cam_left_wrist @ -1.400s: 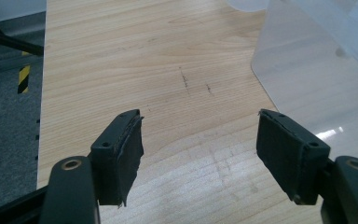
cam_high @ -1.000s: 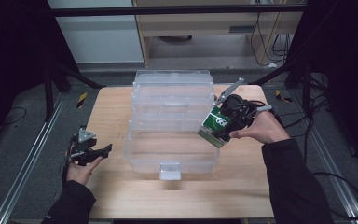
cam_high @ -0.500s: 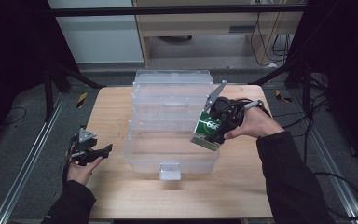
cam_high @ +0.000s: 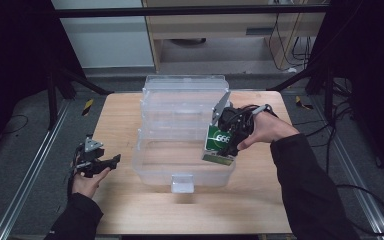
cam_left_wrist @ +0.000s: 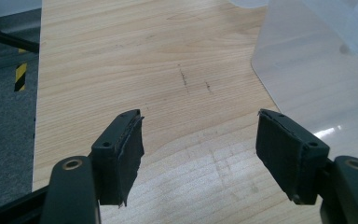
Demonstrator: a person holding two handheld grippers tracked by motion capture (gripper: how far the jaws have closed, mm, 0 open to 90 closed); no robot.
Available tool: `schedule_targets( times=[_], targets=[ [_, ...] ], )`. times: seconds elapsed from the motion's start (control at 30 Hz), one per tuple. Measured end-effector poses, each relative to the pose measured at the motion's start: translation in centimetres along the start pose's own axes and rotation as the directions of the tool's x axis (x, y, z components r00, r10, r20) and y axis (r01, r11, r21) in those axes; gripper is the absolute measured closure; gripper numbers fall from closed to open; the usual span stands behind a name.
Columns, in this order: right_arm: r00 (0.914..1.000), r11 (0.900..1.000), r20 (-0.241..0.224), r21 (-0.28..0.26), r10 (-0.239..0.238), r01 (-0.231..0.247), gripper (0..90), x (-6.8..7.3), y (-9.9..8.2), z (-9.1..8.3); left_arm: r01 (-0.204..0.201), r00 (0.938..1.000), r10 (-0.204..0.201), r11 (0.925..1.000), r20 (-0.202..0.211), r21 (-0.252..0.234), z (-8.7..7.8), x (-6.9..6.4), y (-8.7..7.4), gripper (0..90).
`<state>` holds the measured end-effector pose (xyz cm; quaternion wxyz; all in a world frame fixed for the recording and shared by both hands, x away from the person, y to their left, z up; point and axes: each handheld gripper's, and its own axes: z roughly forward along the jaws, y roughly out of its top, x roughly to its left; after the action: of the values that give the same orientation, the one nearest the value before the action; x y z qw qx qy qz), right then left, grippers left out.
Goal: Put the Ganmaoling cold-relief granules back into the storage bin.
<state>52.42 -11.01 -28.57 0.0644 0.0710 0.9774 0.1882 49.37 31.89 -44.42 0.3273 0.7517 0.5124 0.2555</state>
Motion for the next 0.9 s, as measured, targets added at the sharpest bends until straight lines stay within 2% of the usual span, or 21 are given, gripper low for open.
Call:
schedule_targets(
  times=[0.2,0.33,0.9],
  targets=[
    [0.9986,0.9986,-0.018,0.019,-0.049,0.049,18.2,-0.1,0.3,0.4,0.001,1.0,-0.001,1.0,0.0,-0.002,0.0,0.0,0.0,30.9],
    [0.9971,0.9976,-0.041,0.024,-0.064,0.065,18.3,0.0,0.6,0.8,0.002,1.0,-0.002,1.0,-0.001,-0.001,0.0,0.0,0.0,30.9],
    [0.9925,0.9882,-0.066,0.108,-0.102,0.109,18.2,-0.7,0.7,2.8,0.0,1.0,0.0,1.0,0.001,-0.002,-0.1,0.0,0.0,30.9]
  ],
)
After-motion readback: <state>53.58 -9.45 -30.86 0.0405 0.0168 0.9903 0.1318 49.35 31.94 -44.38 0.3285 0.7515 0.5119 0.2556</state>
